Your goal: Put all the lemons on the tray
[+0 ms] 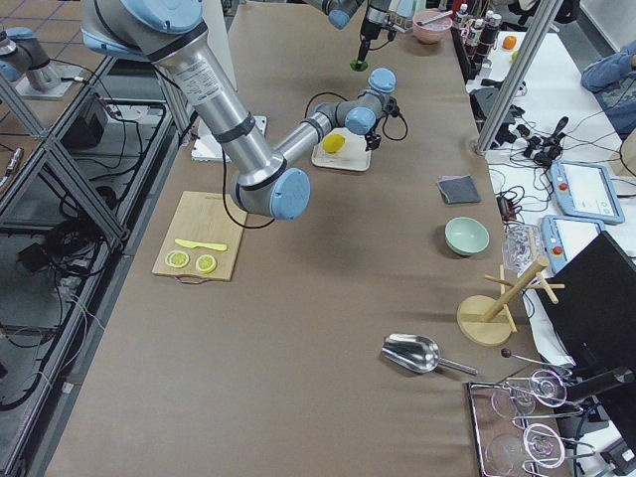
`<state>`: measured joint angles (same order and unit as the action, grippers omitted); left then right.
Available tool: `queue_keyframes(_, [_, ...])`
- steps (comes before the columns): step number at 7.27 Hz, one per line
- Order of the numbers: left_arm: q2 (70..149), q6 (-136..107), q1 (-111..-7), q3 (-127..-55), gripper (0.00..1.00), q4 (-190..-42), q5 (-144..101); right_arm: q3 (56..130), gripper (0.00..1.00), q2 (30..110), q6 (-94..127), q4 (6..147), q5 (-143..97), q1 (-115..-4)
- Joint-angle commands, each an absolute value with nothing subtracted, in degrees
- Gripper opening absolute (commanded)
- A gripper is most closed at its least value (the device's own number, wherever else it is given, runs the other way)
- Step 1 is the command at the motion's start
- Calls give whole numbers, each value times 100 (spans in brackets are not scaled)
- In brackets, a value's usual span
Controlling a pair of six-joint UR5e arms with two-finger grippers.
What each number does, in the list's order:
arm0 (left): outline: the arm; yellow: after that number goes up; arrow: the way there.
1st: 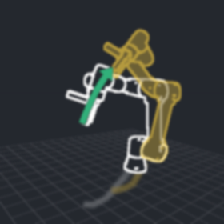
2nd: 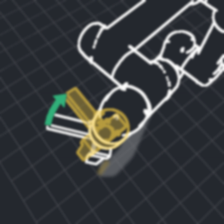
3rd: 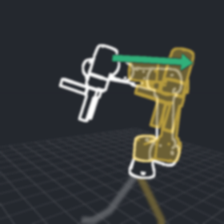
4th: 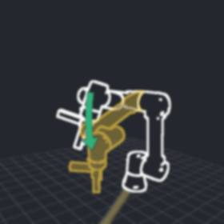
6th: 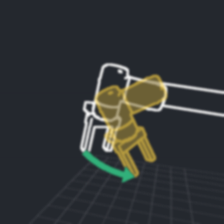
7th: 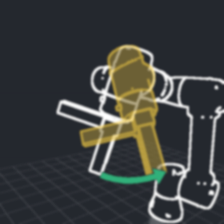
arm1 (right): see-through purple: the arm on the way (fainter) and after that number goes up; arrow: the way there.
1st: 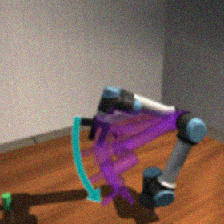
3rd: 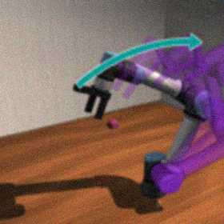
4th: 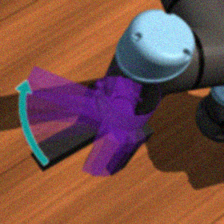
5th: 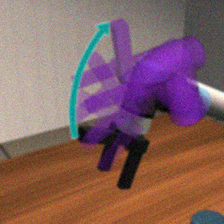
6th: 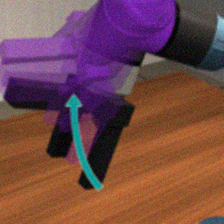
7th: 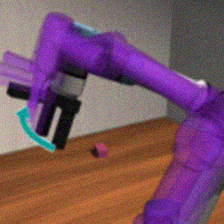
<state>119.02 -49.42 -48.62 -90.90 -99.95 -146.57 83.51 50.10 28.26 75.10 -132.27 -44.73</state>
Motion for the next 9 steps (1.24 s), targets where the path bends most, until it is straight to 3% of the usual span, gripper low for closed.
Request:
queue_keyframes(1, [12443,-5834,-4422,-8055,0,-11499,-14425,8568,100,5446,2813,7462,-13551,-4929])
queue_keyframes(3, [12883,-5879,-4176,-7779,0,-11505,-13941,9086,100,6298,2708,7453,-13579,-5167])
queue_keyframes(9, [13087,-6205,-3885,-7699,0,-11566,-13755,9053,100,7618,1592,7497,-13781,-6615])
